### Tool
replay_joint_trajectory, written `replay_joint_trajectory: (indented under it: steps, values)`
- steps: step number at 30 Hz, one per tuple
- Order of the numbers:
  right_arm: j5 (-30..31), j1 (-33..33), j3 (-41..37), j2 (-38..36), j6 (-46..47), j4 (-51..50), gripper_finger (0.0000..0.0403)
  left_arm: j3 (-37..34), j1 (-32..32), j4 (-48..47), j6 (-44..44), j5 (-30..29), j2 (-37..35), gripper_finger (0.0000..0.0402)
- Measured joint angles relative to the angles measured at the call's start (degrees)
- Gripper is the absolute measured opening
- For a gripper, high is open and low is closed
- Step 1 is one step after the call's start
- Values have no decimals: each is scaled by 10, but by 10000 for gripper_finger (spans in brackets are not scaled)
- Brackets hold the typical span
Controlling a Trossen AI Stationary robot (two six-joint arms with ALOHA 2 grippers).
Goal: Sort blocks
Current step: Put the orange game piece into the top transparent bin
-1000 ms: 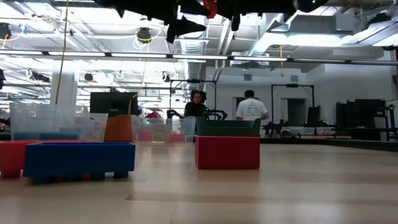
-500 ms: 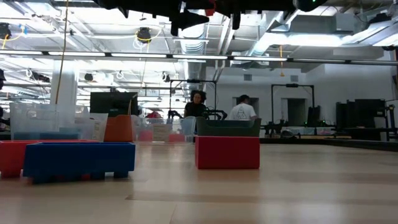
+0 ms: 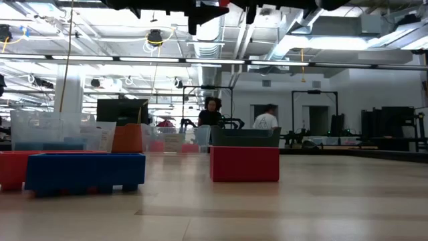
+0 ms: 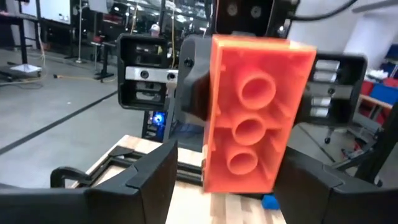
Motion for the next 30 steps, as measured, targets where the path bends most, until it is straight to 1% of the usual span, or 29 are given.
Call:
replay_joint_trajectory:
  steps: [3,8,12,19,23,26,28,30]
  values:
    - [0,0,0,0,-15,-3,100,0,-1,5,-16,-6,0,203]
    - [0,0,0,0,-13,-15,101,0,-13,5,-14,-36,0,134]
    - [-2,0,0,-1,-12,-30,120,0,-18,2,-16,-45,0,131]
    - [-19,-11,4,0,-12,-51,202,0,-16,-9,-58,-43,0,131]
    - [-24,-33,37,-2,-21,-130,237,0,5,-34,-77,-25,-2,131]
    - [-24,-53,68,-10,-38,-205,244,0,34,-57,-94,10,-2,131]
    - [-9,-63,89,-15,-47,-258,245,0,59,-85,-97,36,-2,131]
    - [24,-73,100,-23,-47,-326,244,1,89,-129,-90,52,-2,131]
